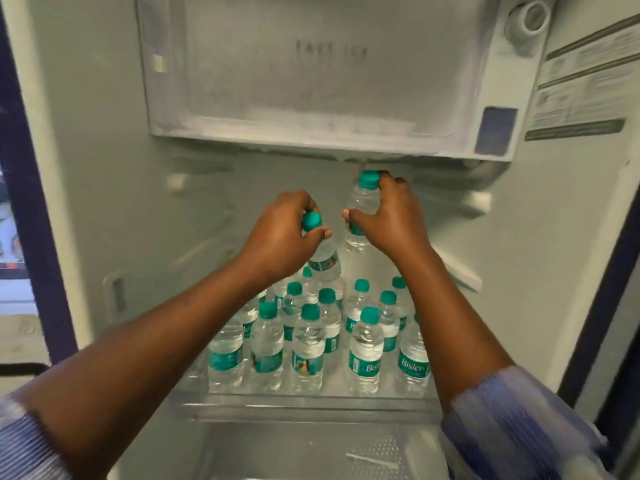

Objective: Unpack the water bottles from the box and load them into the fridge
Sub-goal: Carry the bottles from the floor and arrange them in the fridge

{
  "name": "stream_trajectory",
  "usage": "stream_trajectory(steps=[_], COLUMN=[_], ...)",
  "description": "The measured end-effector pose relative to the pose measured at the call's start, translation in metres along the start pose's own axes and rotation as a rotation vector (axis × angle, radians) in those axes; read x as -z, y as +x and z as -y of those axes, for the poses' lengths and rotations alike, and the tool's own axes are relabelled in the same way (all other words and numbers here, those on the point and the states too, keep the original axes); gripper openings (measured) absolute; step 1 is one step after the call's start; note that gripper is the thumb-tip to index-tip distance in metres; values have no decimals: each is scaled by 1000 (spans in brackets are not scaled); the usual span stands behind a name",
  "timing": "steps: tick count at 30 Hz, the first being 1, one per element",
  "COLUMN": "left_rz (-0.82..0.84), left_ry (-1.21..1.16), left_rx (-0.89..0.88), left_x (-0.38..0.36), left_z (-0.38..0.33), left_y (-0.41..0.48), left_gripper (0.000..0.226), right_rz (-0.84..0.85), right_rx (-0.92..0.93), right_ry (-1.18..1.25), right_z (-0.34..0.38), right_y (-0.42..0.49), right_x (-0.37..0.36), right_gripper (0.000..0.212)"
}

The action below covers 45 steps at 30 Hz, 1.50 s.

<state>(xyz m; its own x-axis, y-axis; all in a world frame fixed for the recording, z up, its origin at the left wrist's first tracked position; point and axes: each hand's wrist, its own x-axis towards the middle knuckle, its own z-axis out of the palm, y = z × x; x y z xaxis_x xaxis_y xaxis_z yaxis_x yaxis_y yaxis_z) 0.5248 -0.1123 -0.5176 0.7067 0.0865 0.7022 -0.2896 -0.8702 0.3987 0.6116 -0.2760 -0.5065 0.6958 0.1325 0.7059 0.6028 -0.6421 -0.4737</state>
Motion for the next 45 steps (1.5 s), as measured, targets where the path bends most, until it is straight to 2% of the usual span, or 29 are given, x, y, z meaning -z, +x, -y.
stream_trajectory(steps=[6,13,19,21,25,31,39,45], left_rz=[59,231,380,417,483,540,554,527], left_ry=[56,211,320,348,396,442,416,394], left_rx=[40,70,179,191,207,201,190,170], left_x=[-43,-84,-111,-117,-124,-129,-128,-118], left_z=[-10,-15,-2,4,13,11,17,15], left_y=[17,21,11,6,2,7,2,-6], left_gripper=[30,29,32,34,35,35,47,58], right_rz=[61,368,593,614,635,674,710,671], right_rx=[-121,-220,-257,-239,-189,-201,-243,-227], right_ry=[8,-238,-389,-432,-519,-548,-541,-538], right_z=[-49,-91,-98,-101,-107,-120,-124,-117], right_y=[37,36,31,30,29,26,32,31], right_x=[-29,-57,-75,-80,-88,-104,-107,-105], right_gripper=[65,75,81,78,58,38,38,42])
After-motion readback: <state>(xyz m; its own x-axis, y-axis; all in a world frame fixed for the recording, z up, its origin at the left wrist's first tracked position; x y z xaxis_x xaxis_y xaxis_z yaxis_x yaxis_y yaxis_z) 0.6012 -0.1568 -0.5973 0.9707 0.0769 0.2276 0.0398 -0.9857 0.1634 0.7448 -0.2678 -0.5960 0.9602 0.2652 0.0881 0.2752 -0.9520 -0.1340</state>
